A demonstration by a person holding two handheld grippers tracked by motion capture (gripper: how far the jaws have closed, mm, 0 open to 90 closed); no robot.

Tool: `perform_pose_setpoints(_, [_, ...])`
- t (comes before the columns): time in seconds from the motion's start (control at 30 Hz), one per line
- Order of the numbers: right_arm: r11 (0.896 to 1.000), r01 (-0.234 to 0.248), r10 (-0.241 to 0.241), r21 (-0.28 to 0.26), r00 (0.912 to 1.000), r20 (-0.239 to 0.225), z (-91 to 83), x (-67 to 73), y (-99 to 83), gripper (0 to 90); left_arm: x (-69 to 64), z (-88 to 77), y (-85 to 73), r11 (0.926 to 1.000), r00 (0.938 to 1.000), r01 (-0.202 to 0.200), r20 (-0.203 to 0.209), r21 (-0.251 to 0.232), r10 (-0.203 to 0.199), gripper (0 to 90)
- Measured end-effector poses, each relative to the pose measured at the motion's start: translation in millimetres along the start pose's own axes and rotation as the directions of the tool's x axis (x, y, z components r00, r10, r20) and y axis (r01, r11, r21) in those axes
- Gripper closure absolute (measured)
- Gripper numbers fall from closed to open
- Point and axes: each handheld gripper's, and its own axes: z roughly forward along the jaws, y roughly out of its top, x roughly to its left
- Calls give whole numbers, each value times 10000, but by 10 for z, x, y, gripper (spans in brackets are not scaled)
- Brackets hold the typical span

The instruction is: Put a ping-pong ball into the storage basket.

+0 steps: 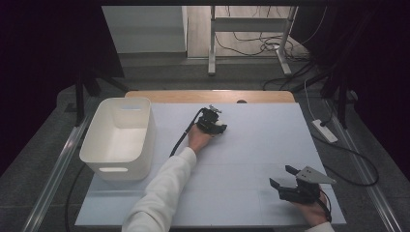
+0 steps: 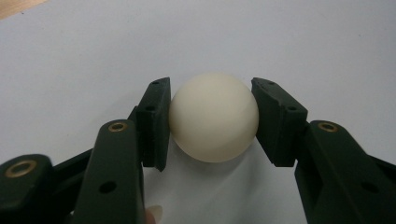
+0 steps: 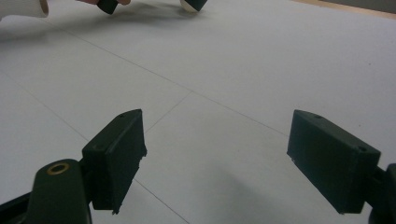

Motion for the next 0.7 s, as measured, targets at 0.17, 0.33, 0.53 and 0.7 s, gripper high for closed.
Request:
perform_pose_setpoints(0.17, [10000, -28, 28, -16, 10000, -5, -4, -2, -2, 189, -3, -24, 9, 9999, 10000, 72, 21, -127, -72, 504])
perform_pose_setpoints(0.33, [10000, -22, 22, -13, 10000, -1, -3, -4, -3, 189, -18, -55, 14, 9999, 9999, -1, 114, -128, 3, 504])
perform_pose_setpoints(0.53, [10000, 19, -19, 2, 10000, 19, -3, 0, -1, 190, -38, -92, 21, 9999, 9999, -48, 150, -147, 50, 504])
perform_pose_setpoints(0.7, [10000, 17, -17, 6, 10000, 34, -3, 0, -1, 190, -43, -128, 17, 9998, 9999, -34, 115, -207, 37, 504])
